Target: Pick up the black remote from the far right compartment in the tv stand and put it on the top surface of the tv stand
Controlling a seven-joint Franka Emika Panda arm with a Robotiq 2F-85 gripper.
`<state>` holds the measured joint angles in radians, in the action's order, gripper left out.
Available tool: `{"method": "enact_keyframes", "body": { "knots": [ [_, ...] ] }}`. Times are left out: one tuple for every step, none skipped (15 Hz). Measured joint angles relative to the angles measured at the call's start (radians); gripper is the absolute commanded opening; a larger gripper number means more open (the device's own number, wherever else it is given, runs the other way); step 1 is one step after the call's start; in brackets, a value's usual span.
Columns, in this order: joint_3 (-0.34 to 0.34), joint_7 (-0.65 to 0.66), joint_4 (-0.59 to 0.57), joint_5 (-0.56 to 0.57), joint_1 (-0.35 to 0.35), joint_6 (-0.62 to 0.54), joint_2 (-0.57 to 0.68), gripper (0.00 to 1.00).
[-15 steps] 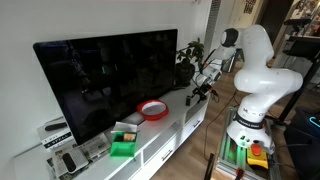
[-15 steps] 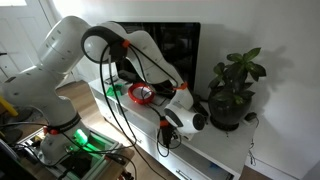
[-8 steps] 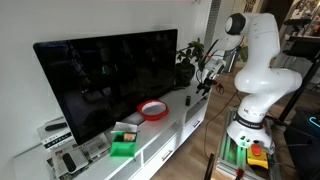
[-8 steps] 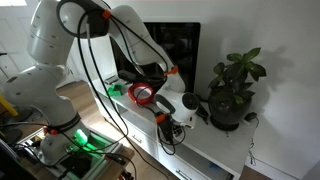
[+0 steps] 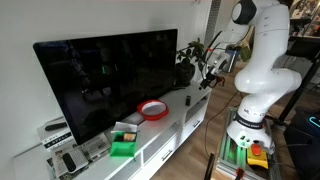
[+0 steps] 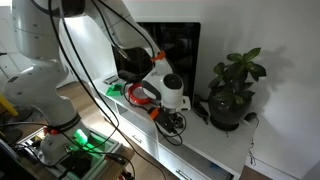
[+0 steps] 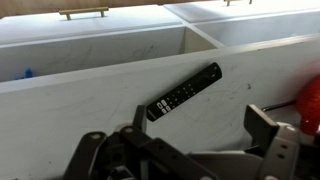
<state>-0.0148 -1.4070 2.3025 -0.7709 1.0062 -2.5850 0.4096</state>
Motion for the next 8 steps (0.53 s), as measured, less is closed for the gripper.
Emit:
{"method": "enact_keyframes", "body": {
  "knots": [
    [0.000, -0.050, 0.019, -0.025, 0.000, -0.002, -0.022, 1.00],
    [0.000, -0.099, 0.037, -0.053, 0.000, -0.003, -0.043, 1.00],
    [0.003, -0.146, 0.053, -0.081, 0.000, -0.003, -0.062, 1.00],
    [0.007, -0.188, 0.067, -0.110, 0.000, -0.003, -0.079, 1.00],
    [0.014, -0.226, 0.079, -0.138, -0.001, -0.003, -0.093, 1.00],
    [0.021, -0.253, 0.089, -0.156, -0.002, -0.003, -0.103, 1.00],
    [0.025, -0.265, 0.095, -0.164, -0.002, -0.002, -0.109, 1.00],
    [0.027, -0.271, 0.100, -0.167, -0.002, -0.002, -0.113, 1.00]
  ]
}}
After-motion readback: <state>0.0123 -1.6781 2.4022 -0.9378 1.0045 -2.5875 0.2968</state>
